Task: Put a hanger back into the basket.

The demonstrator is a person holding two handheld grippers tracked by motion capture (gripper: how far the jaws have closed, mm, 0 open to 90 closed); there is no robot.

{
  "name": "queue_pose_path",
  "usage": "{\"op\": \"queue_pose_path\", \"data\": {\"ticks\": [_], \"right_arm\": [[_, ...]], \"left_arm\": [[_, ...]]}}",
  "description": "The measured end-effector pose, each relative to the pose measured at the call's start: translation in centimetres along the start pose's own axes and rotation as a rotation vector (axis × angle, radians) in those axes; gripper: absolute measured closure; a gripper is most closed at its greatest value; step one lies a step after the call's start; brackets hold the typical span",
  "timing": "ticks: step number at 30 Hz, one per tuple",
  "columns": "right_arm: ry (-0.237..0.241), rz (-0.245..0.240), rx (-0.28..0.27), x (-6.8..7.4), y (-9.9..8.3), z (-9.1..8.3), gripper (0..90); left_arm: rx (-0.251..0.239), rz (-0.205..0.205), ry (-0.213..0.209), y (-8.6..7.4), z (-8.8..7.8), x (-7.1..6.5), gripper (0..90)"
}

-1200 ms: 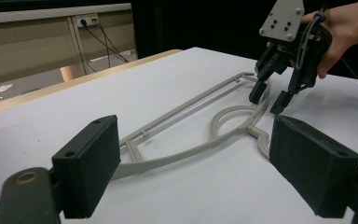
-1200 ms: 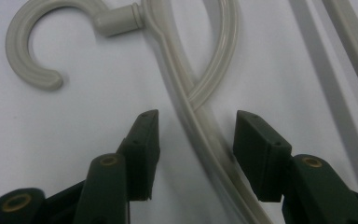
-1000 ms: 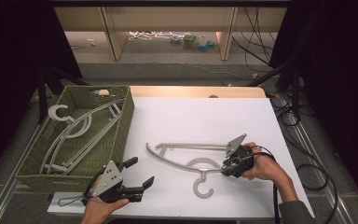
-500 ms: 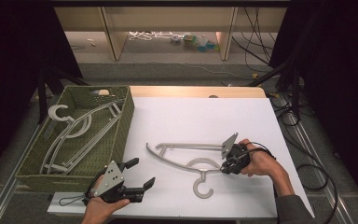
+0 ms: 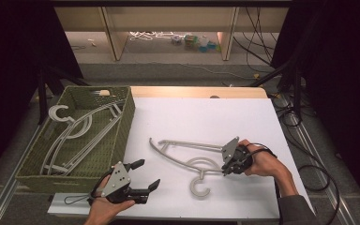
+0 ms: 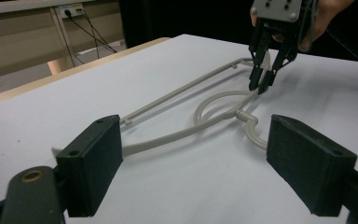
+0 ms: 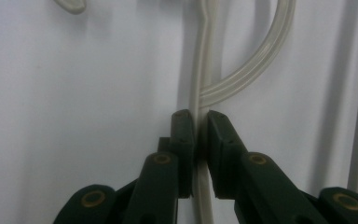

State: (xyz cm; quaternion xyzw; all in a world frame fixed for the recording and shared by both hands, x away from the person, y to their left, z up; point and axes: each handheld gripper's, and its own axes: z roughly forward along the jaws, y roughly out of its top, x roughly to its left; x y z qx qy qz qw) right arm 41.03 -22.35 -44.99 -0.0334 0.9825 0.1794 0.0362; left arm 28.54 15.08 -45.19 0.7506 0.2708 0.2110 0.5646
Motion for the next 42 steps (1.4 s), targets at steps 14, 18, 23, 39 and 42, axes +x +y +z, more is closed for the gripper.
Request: {"op": "queue_pose_path", "data": {"ticks": [14,18,23,39,42], "right_arm": [[-0.022,-0.044,-0.064,0.7,1.0,-1.8,82.1],[-0.014,-0.044,-0.068,0.8,1.1,-2.0,82.1],[-0.009,-0.043,-0.078,0.9,1.2,-2.4,82.2],[-0.009,-0.053,-0.095,1.2,1.6,-2.8,82.3],[-0.010,-0.056,-0.099,1.2,1.6,-2.8,82.2]], "left_arm": [[0.176,0.203,-0.044,1.1,6.1,-1.4,30.3],[0.231,0.255,-0.050,0.9,7.5,-1.5,31.7],[0.246,0.287,-0.060,0.5,8.9,-1.3,34.5],[0.281,0.381,-0.086,0.0,11.5,-0.9,46.2],[0.278,0.406,-0.104,0.2,11.5,-1.1,50.8]]}}
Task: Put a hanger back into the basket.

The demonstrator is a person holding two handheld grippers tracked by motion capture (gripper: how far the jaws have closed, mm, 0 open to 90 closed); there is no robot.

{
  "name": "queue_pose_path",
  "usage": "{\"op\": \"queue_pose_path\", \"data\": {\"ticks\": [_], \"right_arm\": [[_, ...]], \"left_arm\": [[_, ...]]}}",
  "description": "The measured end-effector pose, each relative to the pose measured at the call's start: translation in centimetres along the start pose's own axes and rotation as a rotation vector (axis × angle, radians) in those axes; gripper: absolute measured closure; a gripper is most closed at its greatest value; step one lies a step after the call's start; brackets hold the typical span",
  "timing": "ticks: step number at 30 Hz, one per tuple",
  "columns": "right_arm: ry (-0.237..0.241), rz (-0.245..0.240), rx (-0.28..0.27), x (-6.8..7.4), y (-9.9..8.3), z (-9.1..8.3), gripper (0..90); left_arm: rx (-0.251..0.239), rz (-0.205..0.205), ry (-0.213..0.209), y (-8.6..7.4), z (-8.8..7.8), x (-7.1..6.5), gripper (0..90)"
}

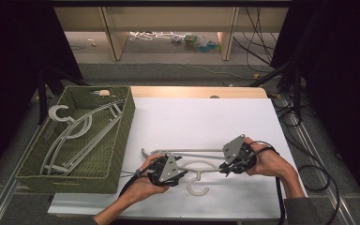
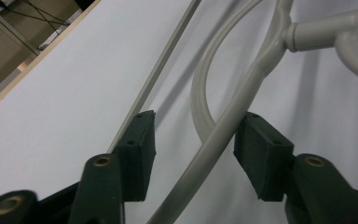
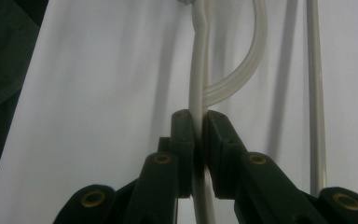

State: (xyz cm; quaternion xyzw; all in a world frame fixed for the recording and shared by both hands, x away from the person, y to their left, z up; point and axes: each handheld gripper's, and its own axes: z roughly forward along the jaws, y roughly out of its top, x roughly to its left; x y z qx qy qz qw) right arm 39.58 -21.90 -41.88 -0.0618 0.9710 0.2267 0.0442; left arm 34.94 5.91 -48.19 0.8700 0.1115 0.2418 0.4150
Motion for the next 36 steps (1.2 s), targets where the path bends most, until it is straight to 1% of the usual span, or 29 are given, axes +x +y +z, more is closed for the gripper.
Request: {"op": "queue_pose_path", "data": {"ticks": [2,4,5,6,8,9,10,11,12,13,14,16,17,18,19,22,23,24,25,26,27,29,30,31,33,36], "right_arm": [[0.001,-0.005,-0.004,0.0,0.0,0.0,82.2],[-0.001,-0.005,-0.003,0.0,0.0,0.0,82.2],[0.003,0.002,0.000,0.0,0.0,0.0,82.2],[0.006,-0.004,-0.007,0.0,0.0,-0.1,82.2],[-0.004,-0.005,-0.011,0.1,0.1,-0.3,82.3],[-0.004,-0.005,-0.011,0.1,0.1,-0.3,82.3],[-0.008,-0.011,-0.013,0.1,0.1,-0.4,82.2],[-0.002,-0.012,-0.024,0.1,0.1,-0.5,82.3],[-0.009,-0.021,-0.028,0.1,0.1,-0.7,82.3],[-0.004,-0.016,-0.035,0.1,0.1,-0.8,82.3],[-0.008,-0.020,-0.040,0.1,0.0,-0.9,82.3],[-0.012,-0.016,-0.052,0.1,0.0,-1.1,82.3],[-0.006,-0.019,-0.060,0.1,-0.1,-1.2,82.4],[-0.003,-0.021,-0.067,0.1,-0.1,-1.3,82.5],[0.011,-0.024,-0.082,0.0,-0.2,-1.3,82.4],[0.009,-0.034,-0.104,0.0,-0.1,-1.7,82.2],[0.009,-0.034,-0.104,0.0,-0.1,-1.7,82.2],[0.021,-0.027,-0.117,0.1,-0.1,-1.8,82.1],[0.015,-0.030,-0.122,0.1,-0.1,-1.8,81.8],[0.017,-0.024,-0.126,0.1,-0.1,-1.9,81.6],[0.008,-0.017,-0.130,0.0,-0.1,-1.9,80.6],[0.008,-0.023,-0.134,-0.1,-0.2,-1.9,80.2],[0.014,-0.011,-0.134,0.0,-0.2,-1.9,79.4],[-0.002,-0.003,-0.140,0.0,-0.2,-2.0,78.5],[-0.007,0.014,-0.152,-0.1,-0.2,-2.1,77.5],[-0.022,0.033,-0.177,-0.3,-0.3,-2.2,74.7]], "left_arm": [[0.002,0.020,-0.010,0.1,0.1,0.0,53.2],[0.000,0.037,-0.016,0.1,0.1,-0.1,57.5],[0.002,0.050,-0.021,0.2,0.1,-0.2,58.8],[0.000,0.066,-0.024,0.3,0.1,-0.2,61.4],[0.002,0.102,-0.027,0.5,0.0,-0.2,67.0],[0.001,0.133,-0.024,0.7,-0.1,-0.1,67.0],[0.002,0.154,-0.022,0.9,-0.3,-0.1,67.7],[0.001,0.168,-0.024,1.1,-0.5,-0.1,68.4],[0.004,0.175,-0.031,1.3,-0.7,-0.1,68.9],[0.009,0.191,-0.028,1.5,-0.9,-0.1,69.4],[0.009,0.199,-0.035,1.6,-1.0,-0.1,70.0],[0.000,0.223,-0.047,1.9,-1.3,-0.1,71.8],[-0.004,0.229,-0.053,2.0,-1.4,-0.2,73.0],[-0.003,0.250,-0.050,2.2,-1.6,-0.2,73.5],[0.002,0.261,-0.063,2.3,-1.7,-0.2,74.3],[0.006,0.298,-0.059,2.6,-2.1,0.0,76.0],[0.005,0.304,-0.061,2.6,-2.2,0.0,76.0],[0.003,0.309,-0.062,2.7,-2.3,0.1,76.2],[0.005,0.312,-0.076,2.7,-2.3,0.1,76.6],[0.005,0.326,-0.075,2.8,-2.4,0.1,77.1],[0.007,0.333,-0.079,2.9,-2.5,0.1,78.3],[0.008,0.335,-0.092,3.1,-2.7,0.0,78.7],[0.008,0.322,-0.096,3.2,-2.7,0.0,79.1],[0.008,0.309,-0.102,3.3,-2.9,0.1,79.3],[0.001,0.275,-0.118,3.5,-3.1,0.3,79.4],[0.003,0.238,-0.127,3.7,-3.4,0.6,79.5]]}}
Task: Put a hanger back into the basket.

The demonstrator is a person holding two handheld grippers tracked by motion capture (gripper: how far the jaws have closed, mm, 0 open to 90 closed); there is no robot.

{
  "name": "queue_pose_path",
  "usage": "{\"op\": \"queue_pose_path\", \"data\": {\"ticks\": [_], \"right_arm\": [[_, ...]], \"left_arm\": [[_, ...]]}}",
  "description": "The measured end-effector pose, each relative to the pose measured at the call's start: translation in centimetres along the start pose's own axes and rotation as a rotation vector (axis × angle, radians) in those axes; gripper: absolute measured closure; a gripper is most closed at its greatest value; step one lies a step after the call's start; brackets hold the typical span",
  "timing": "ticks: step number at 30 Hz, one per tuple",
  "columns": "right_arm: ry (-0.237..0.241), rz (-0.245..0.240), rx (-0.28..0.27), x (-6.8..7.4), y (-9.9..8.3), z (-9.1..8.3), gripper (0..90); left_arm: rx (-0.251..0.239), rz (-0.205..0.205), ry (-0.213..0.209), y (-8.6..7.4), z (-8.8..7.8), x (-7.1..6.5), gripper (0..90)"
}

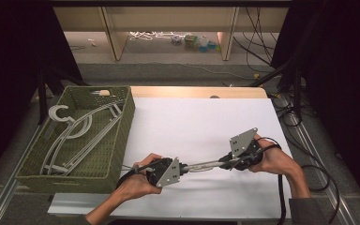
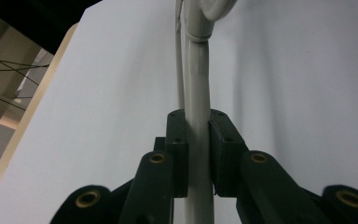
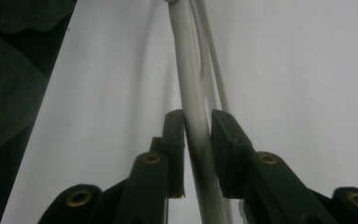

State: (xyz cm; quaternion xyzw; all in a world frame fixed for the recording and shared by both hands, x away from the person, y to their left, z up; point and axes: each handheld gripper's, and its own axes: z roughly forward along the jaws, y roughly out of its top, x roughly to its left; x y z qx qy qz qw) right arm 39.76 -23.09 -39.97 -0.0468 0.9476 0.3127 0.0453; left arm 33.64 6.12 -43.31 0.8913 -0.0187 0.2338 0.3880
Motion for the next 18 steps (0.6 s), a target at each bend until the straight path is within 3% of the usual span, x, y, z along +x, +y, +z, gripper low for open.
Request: {"op": "queue_pose_path", "data": {"ticks": [2,3,7,11,15,17,18], "right_arm": [[-0.011,0.030,-0.005,0.0,0.1,-0.2,70.0],[-0.048,0.033,-0.012,0.0,0.1,-0.3,67.0],[-0.099,0.088,-0.042,-0.1,0.3,-0.8,52.9],[-0.177,0.160,-0.114,-0.1,0.6,-1.5,43.2],[-0.286,0.230,-0.193,-0.3,0.5,-2.2,35.7],[-0.368,0.272,-0.254,-0.3,0.3,-3.0,32.8],[-0.368,0.272,-0.254,-0.3,0.3,-3.0,32.8]], "left_arm": [[0.002,-0.034,-0.012,0.0,-0.1,0.1,79.5],[0.007,-0.039,-0.009,0.0,-0.2,0.2,79.5],[0.000,-0.164,-0.025,-0.3,-0.6,0.8,79.5],[-0.033,-0.313,-0.034,-0.8,-1.0,1.5,79.4],[-0.049,-0.405,-0.024,-1.4,-1.7,2.3,79.5],[-0.067,-0.454,-0.014,-1.8,-2.0,2.7,79.4],[-0.068,-0.473,-0.013,-2.0,-2.3,3.0,79.4]]}}
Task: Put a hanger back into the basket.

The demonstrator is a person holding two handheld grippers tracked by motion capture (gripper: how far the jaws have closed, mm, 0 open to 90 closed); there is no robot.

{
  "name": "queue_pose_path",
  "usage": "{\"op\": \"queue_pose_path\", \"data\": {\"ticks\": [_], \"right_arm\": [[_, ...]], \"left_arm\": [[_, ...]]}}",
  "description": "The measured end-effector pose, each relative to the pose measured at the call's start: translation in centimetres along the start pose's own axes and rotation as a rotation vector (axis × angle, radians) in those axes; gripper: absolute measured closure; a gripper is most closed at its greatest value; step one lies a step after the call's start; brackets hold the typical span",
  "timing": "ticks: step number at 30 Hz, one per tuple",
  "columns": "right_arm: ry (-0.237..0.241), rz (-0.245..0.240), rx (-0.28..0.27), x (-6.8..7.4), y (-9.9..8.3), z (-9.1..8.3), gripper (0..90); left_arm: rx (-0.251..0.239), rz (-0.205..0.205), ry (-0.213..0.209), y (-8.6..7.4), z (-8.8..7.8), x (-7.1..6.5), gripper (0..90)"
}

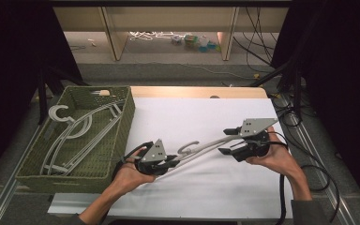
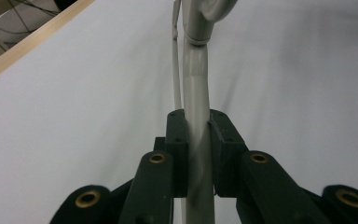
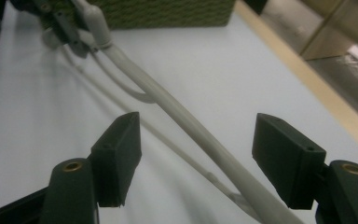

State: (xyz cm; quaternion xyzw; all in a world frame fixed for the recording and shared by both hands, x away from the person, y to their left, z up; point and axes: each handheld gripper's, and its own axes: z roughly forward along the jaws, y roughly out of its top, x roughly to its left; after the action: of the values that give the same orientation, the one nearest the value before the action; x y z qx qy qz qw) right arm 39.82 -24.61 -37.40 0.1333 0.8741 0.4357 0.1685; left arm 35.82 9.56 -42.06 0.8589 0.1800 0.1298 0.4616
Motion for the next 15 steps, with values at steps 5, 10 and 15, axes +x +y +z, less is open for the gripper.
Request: {"op": "queue_pose_path", "data": {"ticks": [5,10,15], "right_arm": [[-0.129,0.084,-0.108,0.3,0.1,-0.9,30.2],[-0.235,0.153,-0.209,1.7,0.3,-1.8,27.8],[-0.281,0.187,-0.254,3.9,-0.4,-2.0,25.9]], "left_arm": [[-0.042,-0.087,0.016,-0.2,-1.4,1.2,79.4],[-0.084,-0.165,0.021,-0.3,-2.9,2.1,79.4],[-0.129,-0.239,0.013,-0.2,-4.4,2.7,79.5]]}}
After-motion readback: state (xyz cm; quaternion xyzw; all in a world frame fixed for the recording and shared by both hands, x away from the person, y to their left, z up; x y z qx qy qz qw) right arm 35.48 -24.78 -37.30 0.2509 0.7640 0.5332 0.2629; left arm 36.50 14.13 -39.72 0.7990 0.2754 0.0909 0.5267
